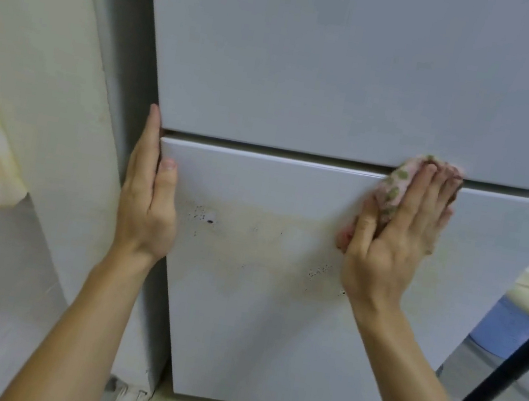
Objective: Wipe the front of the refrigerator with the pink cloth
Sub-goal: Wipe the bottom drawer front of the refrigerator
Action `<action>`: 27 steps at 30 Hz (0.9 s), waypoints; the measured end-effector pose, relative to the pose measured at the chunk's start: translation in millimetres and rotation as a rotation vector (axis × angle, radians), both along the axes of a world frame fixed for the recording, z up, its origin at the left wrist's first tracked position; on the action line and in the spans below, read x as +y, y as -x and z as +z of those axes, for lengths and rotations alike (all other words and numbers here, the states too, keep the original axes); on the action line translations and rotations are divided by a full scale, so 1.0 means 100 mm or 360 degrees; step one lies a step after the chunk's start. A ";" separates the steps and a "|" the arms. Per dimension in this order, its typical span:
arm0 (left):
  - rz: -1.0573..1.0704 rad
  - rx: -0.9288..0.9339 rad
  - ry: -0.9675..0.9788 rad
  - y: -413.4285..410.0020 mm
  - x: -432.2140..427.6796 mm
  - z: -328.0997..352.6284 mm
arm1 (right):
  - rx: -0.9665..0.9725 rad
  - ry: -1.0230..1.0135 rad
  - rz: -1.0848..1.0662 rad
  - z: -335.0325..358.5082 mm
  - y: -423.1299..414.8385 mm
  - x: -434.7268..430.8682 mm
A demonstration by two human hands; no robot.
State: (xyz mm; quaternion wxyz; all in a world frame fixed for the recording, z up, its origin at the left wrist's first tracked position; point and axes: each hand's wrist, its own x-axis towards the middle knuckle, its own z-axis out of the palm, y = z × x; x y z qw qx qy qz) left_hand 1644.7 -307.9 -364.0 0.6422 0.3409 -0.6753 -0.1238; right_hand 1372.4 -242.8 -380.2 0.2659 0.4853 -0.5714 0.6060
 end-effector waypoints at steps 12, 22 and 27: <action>0.0858 -0.0502 0.0452 -0.26 -0.12 -0.01 | 0.0899 -0.0094 0.0382 0.06 -1.60 -0.47; 0.0703 -0.0246 -0.0013 -0.47 -0.24 -0.12 | 0.0676 0.0011 0.0187 -0.11 -0.89 -0.24; 0.0689 -0.0277 -0.0051 -0.46 -0.25 -0.13 | 0.0398 0.0051 -0.0094 -0.24 -0.02 -0.05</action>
